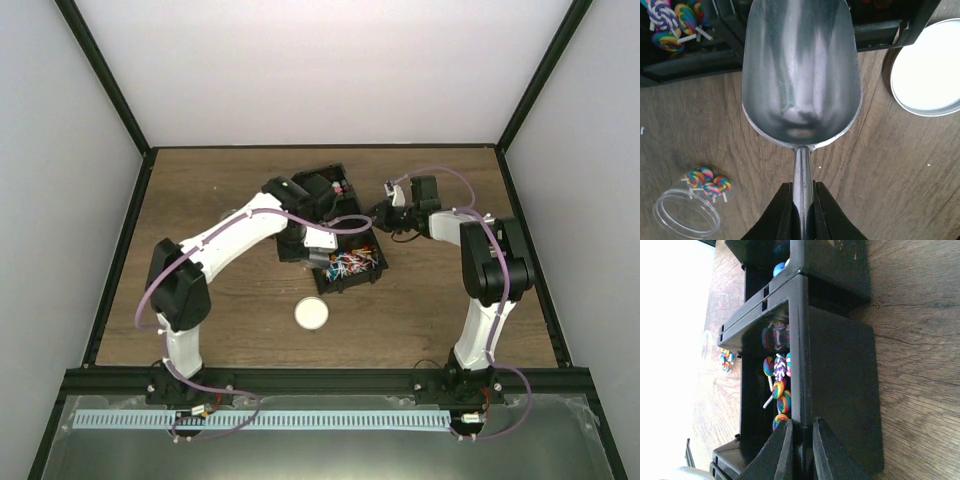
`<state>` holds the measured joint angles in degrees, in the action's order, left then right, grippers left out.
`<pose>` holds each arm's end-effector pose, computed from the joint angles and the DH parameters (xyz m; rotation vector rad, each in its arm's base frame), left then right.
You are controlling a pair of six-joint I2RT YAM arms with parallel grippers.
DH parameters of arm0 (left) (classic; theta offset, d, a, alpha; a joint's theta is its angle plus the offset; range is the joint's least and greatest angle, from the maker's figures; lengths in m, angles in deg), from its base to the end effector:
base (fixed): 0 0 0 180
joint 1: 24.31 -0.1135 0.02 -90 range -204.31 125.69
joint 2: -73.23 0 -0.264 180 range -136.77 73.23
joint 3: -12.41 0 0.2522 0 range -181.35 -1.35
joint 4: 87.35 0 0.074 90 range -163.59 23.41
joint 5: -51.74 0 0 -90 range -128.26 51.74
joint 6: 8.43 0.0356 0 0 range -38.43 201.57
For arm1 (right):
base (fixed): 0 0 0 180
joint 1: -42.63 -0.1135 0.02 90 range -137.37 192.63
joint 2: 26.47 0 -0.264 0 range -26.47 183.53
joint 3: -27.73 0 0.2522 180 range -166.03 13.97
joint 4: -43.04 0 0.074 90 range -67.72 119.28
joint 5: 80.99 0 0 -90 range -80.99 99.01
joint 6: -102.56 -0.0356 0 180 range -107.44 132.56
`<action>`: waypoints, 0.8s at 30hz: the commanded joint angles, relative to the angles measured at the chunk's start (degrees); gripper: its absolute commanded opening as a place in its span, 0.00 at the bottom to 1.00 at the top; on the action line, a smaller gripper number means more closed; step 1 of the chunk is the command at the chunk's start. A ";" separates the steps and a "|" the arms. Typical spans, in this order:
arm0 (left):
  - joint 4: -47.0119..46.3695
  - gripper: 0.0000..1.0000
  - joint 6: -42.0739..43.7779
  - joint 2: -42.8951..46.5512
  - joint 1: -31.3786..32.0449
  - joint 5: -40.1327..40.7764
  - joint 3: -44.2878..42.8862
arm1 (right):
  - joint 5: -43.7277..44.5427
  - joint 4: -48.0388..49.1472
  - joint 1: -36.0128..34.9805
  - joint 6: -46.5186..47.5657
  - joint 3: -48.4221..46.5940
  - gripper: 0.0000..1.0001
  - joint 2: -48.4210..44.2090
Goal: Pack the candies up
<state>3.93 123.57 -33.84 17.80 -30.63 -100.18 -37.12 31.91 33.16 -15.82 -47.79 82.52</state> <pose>0.2677 -0.2356 0.2811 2.0447 2.2777 0.2040 0.3771 0.0889 0.1548 -0.0268 2.3860 1.2650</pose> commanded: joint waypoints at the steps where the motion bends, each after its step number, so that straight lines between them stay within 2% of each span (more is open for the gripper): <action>1: 1.73 0.04 -0.89 -2.61 2.67 4.42 -2.77 | 1.21 0.39 -0.46 -2.03 0.27 0.01 -1.76; 5: 1.64 0.04 -0.10 -4.91 4.66 8.19 -2.94 | 1.41 0.64 -0.53 -2.27 0.65 0.01 -2.02; 9: -0.43 0.04 1.13 -6.77 5.44 7.32 -3.07 | 1.38 0.88 -0.67 -2.39 0.84 0.01 -1.81; 17: -9.72 0.04 2.87 -8.52 5.18 -1.96 -1.13 | 2.24 1.37 -0.80 -3.49 1.70 0.01 -1.62; 21: -15.89 0.04 2.73 -8.67 4.34 -6.35 2.01 | 2.76 1.75 -0.89 -3.99 2.14 0.01 -1.52; 24: -21.44 0.04 1.18 -7.31 2.87 -12.57 5.82 | 3.03 2.29 -1.18 -4.30 2.38 0.01 -1.50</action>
<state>-8.73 125.23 -40.92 21.73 -33.47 -99.06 -35.48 34.36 32.74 -17.40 -46.28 81.89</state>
